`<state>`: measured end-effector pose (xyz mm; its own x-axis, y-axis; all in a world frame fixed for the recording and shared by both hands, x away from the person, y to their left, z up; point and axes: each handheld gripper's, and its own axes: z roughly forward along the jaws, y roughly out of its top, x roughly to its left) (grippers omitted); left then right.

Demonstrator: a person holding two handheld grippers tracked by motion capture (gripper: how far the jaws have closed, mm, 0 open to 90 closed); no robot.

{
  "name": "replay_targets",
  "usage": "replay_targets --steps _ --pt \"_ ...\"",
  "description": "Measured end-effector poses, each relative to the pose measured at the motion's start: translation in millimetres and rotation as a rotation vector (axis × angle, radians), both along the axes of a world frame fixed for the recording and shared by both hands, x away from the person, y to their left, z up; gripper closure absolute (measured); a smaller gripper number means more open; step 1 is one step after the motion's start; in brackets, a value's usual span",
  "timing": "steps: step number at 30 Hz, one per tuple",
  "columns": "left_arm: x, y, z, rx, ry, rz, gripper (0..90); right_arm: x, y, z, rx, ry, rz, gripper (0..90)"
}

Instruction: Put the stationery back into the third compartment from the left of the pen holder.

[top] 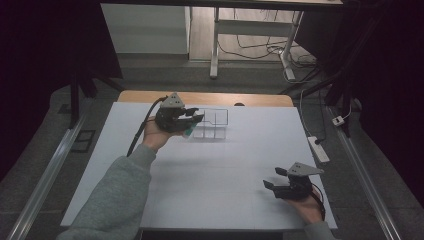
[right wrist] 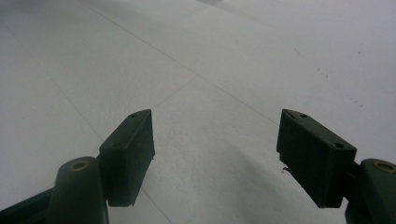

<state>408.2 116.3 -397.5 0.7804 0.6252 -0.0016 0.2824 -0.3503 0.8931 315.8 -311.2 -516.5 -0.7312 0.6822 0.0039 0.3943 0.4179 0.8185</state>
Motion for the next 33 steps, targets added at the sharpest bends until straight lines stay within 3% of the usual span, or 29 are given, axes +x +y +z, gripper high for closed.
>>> replay_targets --steps 12,24,33 --pt "10.6 -8.2 0.0 -0.016 0.015 0.015 64.7 0.1 -0.3 -0.6 0.002 0.003 -0.003 27.1" --pt "21.6 -29.6 -3.5 -0.013 0.015 0.004 64.7 0.2 -2.8 -0.4 0.006 0.003 -0.008 27.2" --pt "34.9 -47.3 -5.0 -0.035 0.021 0.010 64.7 0.3 -4.1 -1.2 0.007 0.003 -0.013 27.3"
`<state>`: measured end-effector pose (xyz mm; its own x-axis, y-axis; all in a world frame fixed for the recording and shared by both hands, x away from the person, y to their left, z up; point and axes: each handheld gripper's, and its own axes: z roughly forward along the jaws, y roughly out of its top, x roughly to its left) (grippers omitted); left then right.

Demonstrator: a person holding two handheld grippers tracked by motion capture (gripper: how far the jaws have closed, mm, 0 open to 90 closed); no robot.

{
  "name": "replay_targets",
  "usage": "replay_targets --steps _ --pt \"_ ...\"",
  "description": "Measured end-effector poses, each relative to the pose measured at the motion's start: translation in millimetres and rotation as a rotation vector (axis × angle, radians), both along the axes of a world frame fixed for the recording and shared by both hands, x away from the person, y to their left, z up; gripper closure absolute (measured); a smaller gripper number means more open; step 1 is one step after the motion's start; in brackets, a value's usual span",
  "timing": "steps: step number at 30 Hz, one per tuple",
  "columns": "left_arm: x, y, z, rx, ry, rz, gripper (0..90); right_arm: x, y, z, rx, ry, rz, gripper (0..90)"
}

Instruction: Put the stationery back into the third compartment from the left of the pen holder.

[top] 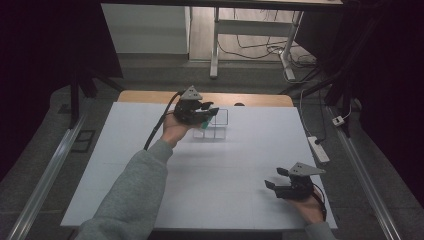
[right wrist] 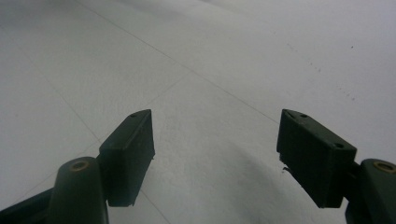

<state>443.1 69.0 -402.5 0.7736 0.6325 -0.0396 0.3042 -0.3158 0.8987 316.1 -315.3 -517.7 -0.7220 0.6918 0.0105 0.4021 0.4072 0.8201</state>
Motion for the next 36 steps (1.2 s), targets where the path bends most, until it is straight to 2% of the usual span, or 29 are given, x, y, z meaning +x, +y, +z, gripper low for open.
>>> replay_targets --steps 4,11,16,20,28,36 --pt "5.6 -9.0 -3.3 0.015 0.001 0.001 64.7 0.3 -1.8 0.3 0.009 -0.002 -0.004 27.3" --pt "14.9 -19.1 -3.5 0.015 0.000 0.000 64.6 -0.2 -4.3 0.2 0.016 -0.002 -0.012 27.4" --pt "26.3 -26.0 -1.3 -0.015 -0.008 -0.006 64.6 -0.4 -4.6 -0.1 0.011 0.000 -0.012 27.4" --pt "35.1 -30.8 -2.7 -0.019 -0.008 -0.003 64.7 -1.1 -4.5 0.9 0.030 -0.003 -0.012 27.6" --pt "52.2 -38.8 -5.1 -0.028 -0.004 0.002 64.7 0.6 -6.1 -0.9 0.022 0.007 -0.010 27.5" --pt "66.0 -44.6 -13.5 -0.029 0.007 0.016 64.6 0.9 -7.2 -1.4 0.022 0.008 -0.012 27.5"
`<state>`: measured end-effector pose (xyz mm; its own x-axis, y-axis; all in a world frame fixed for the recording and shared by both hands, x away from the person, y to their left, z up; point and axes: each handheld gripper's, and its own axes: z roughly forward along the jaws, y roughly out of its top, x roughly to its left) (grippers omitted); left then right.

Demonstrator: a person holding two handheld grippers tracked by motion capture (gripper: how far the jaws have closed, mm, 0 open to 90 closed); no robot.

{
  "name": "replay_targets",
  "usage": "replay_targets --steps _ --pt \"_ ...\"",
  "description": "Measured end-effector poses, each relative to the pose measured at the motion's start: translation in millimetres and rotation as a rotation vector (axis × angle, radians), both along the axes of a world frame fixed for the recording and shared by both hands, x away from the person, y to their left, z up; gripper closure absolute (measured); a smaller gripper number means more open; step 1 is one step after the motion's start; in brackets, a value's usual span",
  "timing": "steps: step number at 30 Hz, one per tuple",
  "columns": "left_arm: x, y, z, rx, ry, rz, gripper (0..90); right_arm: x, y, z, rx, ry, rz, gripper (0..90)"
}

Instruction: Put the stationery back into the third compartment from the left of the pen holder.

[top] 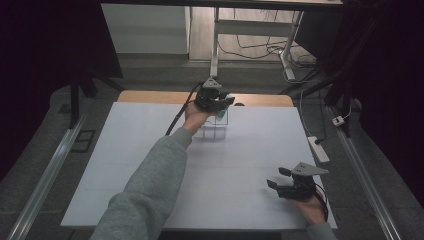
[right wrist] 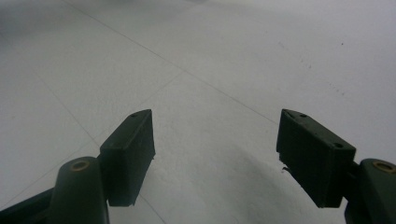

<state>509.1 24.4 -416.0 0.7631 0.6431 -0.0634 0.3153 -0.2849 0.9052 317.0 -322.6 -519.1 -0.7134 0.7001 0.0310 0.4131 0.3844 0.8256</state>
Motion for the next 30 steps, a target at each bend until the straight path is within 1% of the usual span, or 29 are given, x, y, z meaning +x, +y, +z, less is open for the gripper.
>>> replay_targets --steps 9,12,14,16,17,20,22,24,28,30 --pt "6.8 -2.2 -2.8 -0.014 0.006 0.005 64.5 0.5 -0.2 -1.1 -0.006 0.004 0.003 27.5" --pt "7.3 -2.6 -5.0 0.000 0.011 0.010 64.1 0.7 -0.3 -1.5 -0.009 0.006 0.004 27.4" --pt "7.4 -2.1 -6.7 0.007 0.016 -0.001 62.4 0.7 -0.2 -1.6 -0.010 0.007 0.004 27.4" --pt "5.0 -1.5 -5.8 0.023 0.010 0.025 52.1 0.5 -0.1 -1.6 -0.011 0.007 0.005 27.4" --pt "3.9 -0.3 -5.1 0.024 0.013 0.027 50.2 0.4 -0.1 -1.6 -0.011 0.007 0.005 27.4" --pt "0.4 3.9 -3.0 0.022 0.022 0.030 48.9 0.6 0.1 -1.7 -0.018 0.009 0.005 27.4" --pt "-1.7 6.9 -1.9 0.023 0.036 0.020 48.7 0.3 0.2 -1.5 -0.015 0.009 0.003 27.4" --pt "-4.1 9.7 -0.7 0.036 0.045 0.011 48.5 0.0 0.3 -1.3 -0.016 0.006 0.005 27.4" --pt "-10.2 16.2 1.5 0.045 0.066 -0.001 47.9 -0.1 0.4 -1.2 -0.017 0.006 0.005 27.4" --pt "-14.5 20.1 2.3 0.041 0.075 -0.002 47.4 -0.1 0.2 -1.1 -0.018 0.005 0.002 27.4"
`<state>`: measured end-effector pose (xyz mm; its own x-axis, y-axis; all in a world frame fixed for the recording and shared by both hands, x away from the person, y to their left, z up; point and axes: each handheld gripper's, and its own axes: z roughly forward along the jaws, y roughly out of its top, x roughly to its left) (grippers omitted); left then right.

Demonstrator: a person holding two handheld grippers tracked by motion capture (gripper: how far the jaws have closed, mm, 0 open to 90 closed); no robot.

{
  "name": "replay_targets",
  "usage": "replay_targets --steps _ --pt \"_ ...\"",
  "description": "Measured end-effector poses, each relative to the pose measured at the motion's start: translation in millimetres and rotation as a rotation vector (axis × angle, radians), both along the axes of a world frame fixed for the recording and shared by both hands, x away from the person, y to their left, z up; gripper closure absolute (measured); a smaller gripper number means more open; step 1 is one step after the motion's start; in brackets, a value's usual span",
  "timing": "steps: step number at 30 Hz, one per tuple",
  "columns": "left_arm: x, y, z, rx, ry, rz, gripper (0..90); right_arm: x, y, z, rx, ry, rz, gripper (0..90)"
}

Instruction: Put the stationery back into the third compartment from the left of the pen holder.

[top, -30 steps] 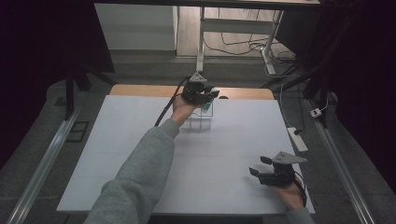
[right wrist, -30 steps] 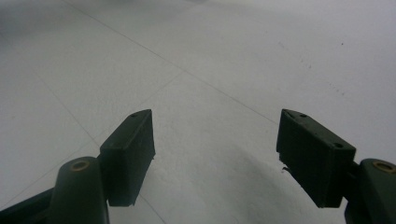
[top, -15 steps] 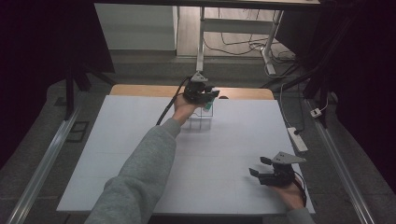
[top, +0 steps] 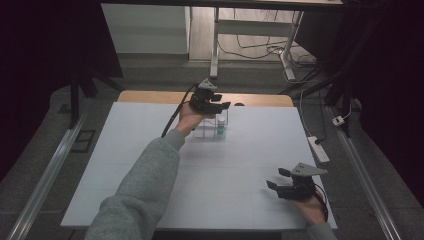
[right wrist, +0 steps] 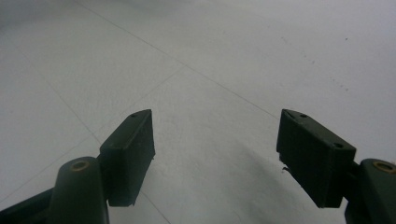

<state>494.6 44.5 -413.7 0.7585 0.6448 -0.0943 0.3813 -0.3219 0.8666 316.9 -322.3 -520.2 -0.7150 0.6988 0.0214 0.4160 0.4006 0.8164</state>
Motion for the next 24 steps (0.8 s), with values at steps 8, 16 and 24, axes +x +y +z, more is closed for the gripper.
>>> replay_targets --steps 8,16,24 --pt "-25.4 20.7 -4.4 0.015 0.011 -0.016 46.1 -1.4 0.3 1.3 0.008 -0.009 -0.003 27.4" --pt "-65.2 56.6 -16.6 0.031 0.025 -0.005 43.2 -2.0 0.4 2.6 -0.004 -0.013 -0.008 27.5" --pt "-104.2 100.9 -39.0 0.058 0.043 0.038 39.8 -1.9 0.6 3.3 -0.011 -0.017 -0.008 27.5"
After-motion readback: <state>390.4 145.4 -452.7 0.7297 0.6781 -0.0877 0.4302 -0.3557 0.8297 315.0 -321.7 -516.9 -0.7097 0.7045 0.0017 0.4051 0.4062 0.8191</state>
